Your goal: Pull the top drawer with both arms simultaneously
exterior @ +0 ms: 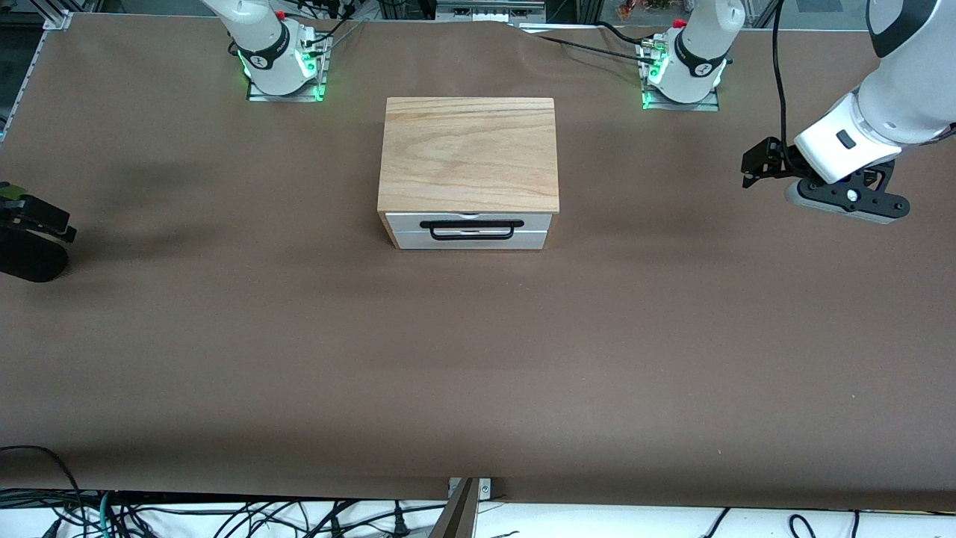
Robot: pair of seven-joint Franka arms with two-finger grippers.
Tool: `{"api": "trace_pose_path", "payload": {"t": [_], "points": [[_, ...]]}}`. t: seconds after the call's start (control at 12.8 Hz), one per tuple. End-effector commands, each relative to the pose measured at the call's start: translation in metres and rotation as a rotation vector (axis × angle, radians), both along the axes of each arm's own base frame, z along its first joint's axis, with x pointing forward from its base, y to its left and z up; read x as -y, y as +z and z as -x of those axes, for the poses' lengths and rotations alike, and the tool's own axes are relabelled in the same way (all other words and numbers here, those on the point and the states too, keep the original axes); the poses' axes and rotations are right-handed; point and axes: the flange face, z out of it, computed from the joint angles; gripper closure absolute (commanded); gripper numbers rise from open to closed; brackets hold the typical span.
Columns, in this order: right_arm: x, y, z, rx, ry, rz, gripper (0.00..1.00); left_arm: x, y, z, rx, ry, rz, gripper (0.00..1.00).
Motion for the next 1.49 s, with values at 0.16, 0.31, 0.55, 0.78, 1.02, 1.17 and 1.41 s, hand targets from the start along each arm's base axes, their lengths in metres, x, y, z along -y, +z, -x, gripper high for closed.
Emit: {"api": "trace_pose_path", "payload": {"t": [0.16, 0.31, 0.55, 0.78, 1.02, 1.17, 1.41], "points": [[0.0017, 0.0052, 0.0009, -0.001, 0.005, -0.015, 0.00, 0.0014, 0.0083, 0.0001, 0.001, -0.004, 0.002, 0.00], [0.0026, 0.0052, 0.0010, -0.001, 0.002, -0.015, 0.00, 0.0014, 0.0083, 0.0001, 0.001, -0.004, 0.002, 0.00], [0.0017, 0.0052, 0.0009, -0.001, 0.003, -0.015, 0.00, 0.0014, 0.0083, 0.0001, 0.001, -0.004, 0.002, 0.00], [0.0018, 0.0052, 0.0009, -0.001, 0.003, -0.014, 0.00, -0.0001, 0.0082, 0.0001, -0.001, -0.005, 0.004, 0.00], [0.0008, 0.0053, 0.0006, 0.001, 0.005, -0.015, 0.00, 0.0002, 0.0064, 0.0030, -0.026, 0.005, 0.006, 0.00], [0.0009, 0.0054, 0.0006, 0.001, 0.003, -0.014, 0.00, 0.0003, 0.0061, 0.0036, -0.031, 0.005, 0.007, 0.00], [0.0000, 0.0052, 0.0006, -0.001, 0.005, -0.014, 0.00, -0.0001, 0.0070, 0.0030, -0.027, 0.008, 0.010, 0.00]]}}
